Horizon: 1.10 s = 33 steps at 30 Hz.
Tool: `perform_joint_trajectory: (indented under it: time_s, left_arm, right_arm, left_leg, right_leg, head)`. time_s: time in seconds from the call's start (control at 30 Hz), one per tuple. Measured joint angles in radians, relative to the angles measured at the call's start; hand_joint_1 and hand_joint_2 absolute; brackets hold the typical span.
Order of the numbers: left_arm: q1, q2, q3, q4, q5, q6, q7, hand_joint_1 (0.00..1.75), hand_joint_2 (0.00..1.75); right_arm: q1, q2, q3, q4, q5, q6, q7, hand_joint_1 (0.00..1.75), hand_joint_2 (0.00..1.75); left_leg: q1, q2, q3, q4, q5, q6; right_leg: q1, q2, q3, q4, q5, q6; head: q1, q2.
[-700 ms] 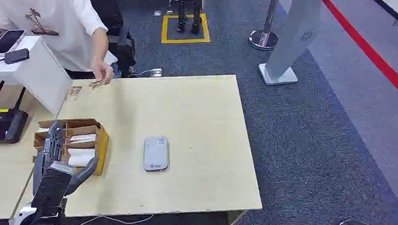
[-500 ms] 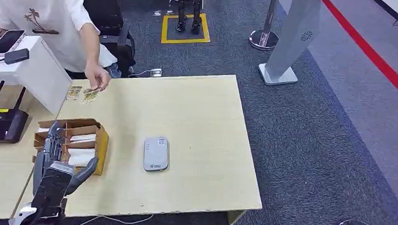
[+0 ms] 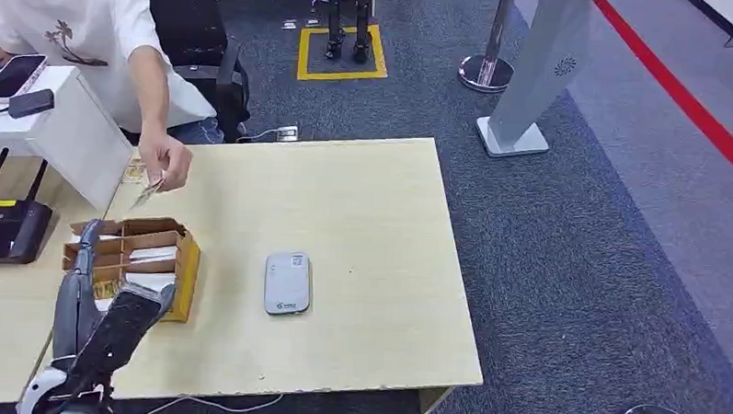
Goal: Pass the card to the sensor for recognition and then transmit it.
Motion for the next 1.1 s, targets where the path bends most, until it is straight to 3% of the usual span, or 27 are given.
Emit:
perform_joint_trajectory:
  time_s: [0.13, 0.33, 0.5, 0.7, 1.1]
  left_arm:
    - [-0.083, 0.060, 0.007, 0.000, -0.188, -0.021, 0.076, 0.00, 1.75]
    - [-0.207, 0.128, 0.025, 0.019, -0.414, -0.077, 0.121, 0.00, 1.75]
    - [-0.352, 0.179, 0.027, 0.110, -0.621, -0.141, 0.143, 0.00, 1.75]
    - [-0.432, 0.188, 0.026, 0.194, -0.671, -0.158, 0.147, 0.00, 1.75]
    - [-0.447, 0.188, 0.015, 0.244, -0.689, -0.166, 0.138, 0.00, 1.75]
  right_arm:
    - [-0.001, 0.000, 0.000, 0.000, 0.006, 0.006, -0.003, 0.00, 1.75]
    - [-0.001, 0.000, 0.013, 0.001, 0.049, 0.014, -0.008, 0.00, 1.75]
    - [-0.003, 0.000, 0.034, 0.002, 0.062, 0.021, -0.010, 0.00, 1.75]
    - [-0.004, 0.000, 0.046, 0.002, 0.072, 0.021, -0.010, 0.00, 1.75]
    - [-0.004, 0.000, 0.047, 0.002, 0.073, 0.021, -0.006, 0.00, 1.75]
  left_leg:
    - [0.000, 0.000, 0.000, 0.000, 0.000, 0.000]
    - [0.000, -0.001, 0.000, 0.000, 0.001, 0.000]
    - [0.000, -0.001, 0.000, 0.000, 0.002, 0.001]
    - [0.000, 0.000, 0.000, 0.001, 0.002, 0.001]
    - [0.000, 0.000, 0.000, 0.001, 0.002, 0.001]
  right_leg:
    - [0.000, 0.000, 0.000, 0.000, 0.001, 0.000]
    - [0.000, -0.001, 0.000, 0.000, 0.002, 0.000]
    - [0.000, 0.000, 0.000, 0.000, 0.003, 0.000]
    - [0.000, 0.000, 0.000, 0.000, 0.003, 0.001]
    - [0.000, 0.001, 0.000, 0.000, 0.003, 0.001]
  head:
    - [0.000, 0.000]
    - [0.000, 0.000]
    - [0.000, 0.000]
    - [0.000, 0.000]
    - [0.000, 0.000]
